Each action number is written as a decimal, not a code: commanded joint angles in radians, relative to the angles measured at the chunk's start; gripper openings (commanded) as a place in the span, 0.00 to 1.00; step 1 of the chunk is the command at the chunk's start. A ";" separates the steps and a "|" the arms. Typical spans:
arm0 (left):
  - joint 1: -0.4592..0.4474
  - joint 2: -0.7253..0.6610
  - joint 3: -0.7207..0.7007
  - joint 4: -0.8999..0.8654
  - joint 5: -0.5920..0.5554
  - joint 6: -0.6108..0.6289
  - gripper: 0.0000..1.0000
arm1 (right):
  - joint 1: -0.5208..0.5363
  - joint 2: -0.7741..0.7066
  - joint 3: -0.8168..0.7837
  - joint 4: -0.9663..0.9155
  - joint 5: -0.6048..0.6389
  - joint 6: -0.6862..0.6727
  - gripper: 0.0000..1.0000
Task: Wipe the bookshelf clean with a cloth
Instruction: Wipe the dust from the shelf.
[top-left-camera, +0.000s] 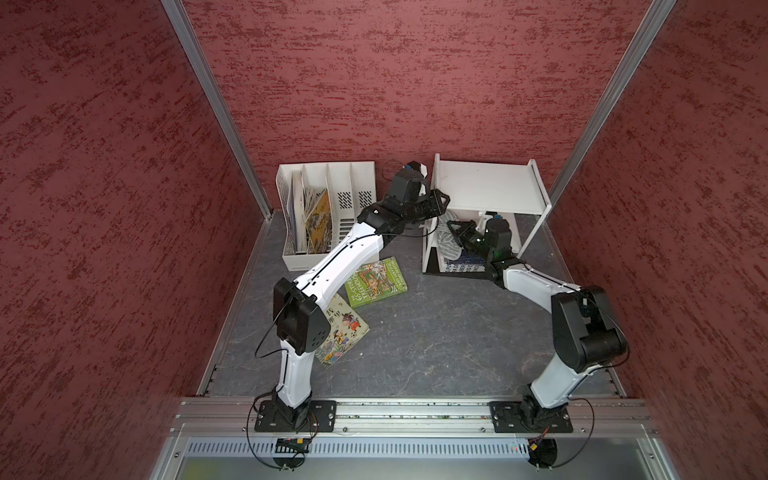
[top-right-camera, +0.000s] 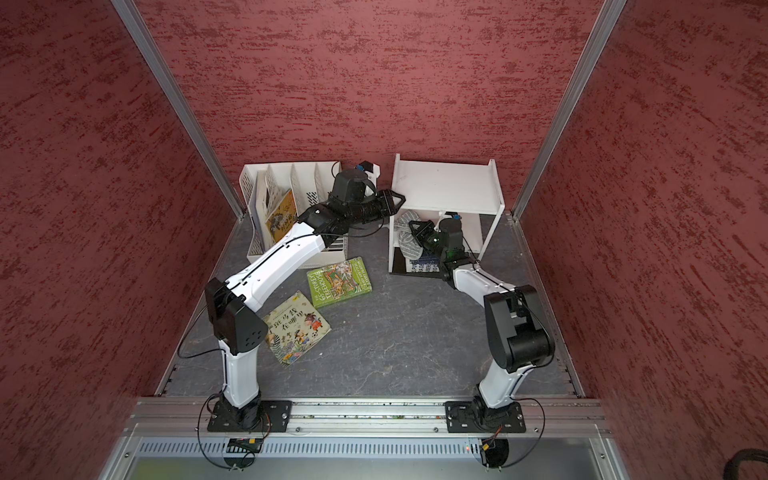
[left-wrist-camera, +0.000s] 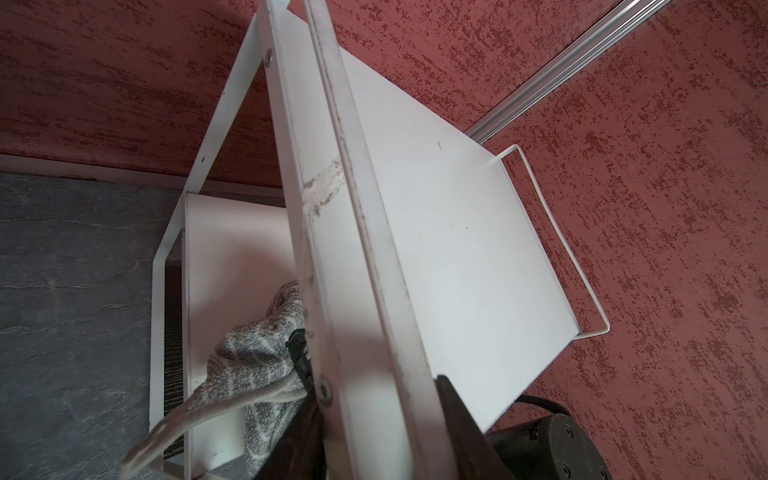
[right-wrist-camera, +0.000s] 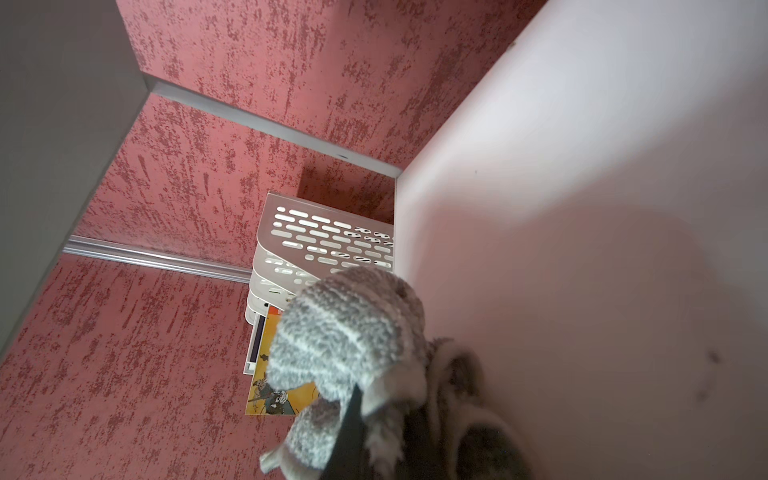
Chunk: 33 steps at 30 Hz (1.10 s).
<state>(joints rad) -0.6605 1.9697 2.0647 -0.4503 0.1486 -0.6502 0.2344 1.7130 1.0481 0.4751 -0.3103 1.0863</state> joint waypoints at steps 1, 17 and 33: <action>-0.054 -0.016 0.000 -0.007 0.106 0.068 0.19 | -0.002 0.030 0.022 0.022 0.034 -0.024 0.00; -0.054 -0.005 -0.006 -0.010 0.100 0.062 0.19 | -0.002 0.207 0.220 -0.171 0.124 -0.199 0.00; -0.054 0.000 -0.006 -0.008 0.082 0.055 0.19 | -0.005 0.231 0.028 0.196 0.241 -0.106 0.00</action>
<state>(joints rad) -0.6704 1.9713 2.0644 -0.4446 0.1112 -0.6605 0.2394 1.8927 1.1461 0.7460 -0.1287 0.9588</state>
